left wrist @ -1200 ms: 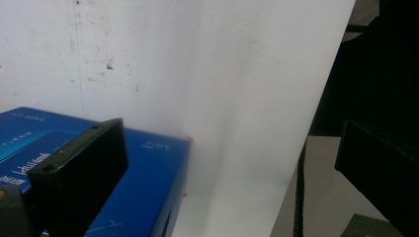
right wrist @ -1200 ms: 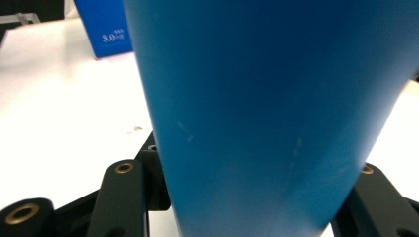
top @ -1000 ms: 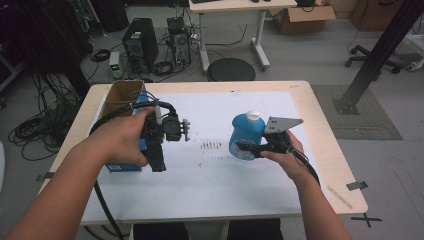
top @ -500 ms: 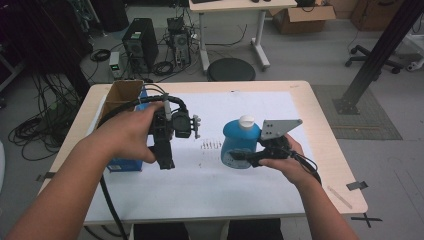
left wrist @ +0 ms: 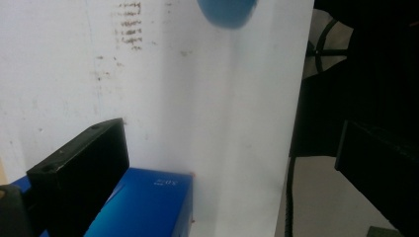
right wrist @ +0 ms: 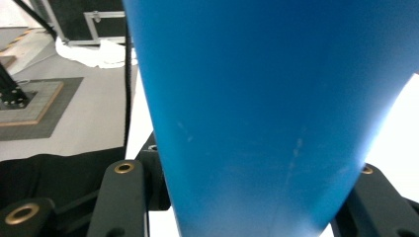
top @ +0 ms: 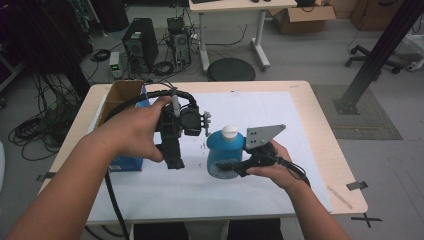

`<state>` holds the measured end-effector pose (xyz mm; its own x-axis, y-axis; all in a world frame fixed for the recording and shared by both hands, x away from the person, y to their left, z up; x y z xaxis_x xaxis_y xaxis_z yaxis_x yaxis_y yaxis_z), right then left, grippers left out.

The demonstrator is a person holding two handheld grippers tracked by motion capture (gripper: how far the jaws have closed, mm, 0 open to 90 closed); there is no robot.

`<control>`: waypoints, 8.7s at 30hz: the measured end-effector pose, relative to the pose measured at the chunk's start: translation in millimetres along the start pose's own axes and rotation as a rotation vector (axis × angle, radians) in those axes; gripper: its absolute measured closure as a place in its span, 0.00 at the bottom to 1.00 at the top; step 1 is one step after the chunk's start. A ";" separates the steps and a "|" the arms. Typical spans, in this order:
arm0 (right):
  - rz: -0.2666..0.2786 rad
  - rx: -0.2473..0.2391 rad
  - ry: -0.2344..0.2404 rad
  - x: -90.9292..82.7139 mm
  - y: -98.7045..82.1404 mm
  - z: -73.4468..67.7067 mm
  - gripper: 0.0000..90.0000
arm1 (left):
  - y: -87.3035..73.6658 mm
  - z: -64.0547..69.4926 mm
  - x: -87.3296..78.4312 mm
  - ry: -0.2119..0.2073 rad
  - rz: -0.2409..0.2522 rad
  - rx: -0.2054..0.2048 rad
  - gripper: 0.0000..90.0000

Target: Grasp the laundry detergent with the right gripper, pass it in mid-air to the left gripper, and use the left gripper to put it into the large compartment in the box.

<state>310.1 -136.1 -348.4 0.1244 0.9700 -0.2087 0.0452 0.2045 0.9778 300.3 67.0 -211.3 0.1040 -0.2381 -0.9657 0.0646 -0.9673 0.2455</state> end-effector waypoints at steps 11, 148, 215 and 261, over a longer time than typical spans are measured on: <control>0.009 -0.006 0.062 29.4 3.6 -10.3 0.51 | 8.4 3.8 -4.8 -0.007 0.007 0.023 0.01; 0.100 -0.021 0.135 88.1 19.4 -29.7 0.32 | 13.4 17.0 1.8 -0.053 -0.056 0.050 0.43; -0.038 0.041 -0.154 -85.6 16.8 9.4 0.00 | -106.9 -116.4 -167.7 0.330 0.100 -1.265 0.42; -0.114 0.055 -0.159 -82.2 21.1 12.4 0.01 | -182.0 -142.4 -60.4 0.330 -0.008 -1.385 0.42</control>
<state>313.1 -213.1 -310.9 0.2696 0.9073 -0.3228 0.1219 0.3003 0.9460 423.7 269.9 -185.6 0.3098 -0.0158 -0.9507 0.9490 -0.0570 0.3102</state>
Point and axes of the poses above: each handheld gripper's, and its own axes: x roughly forward along the jaws, y roughly out of its top, z roughly to its right, the point moved 1 cm from there along x, roughly forward along the jaws, and after that the axes turned 13 degrees about z, right-handed, at the moved point
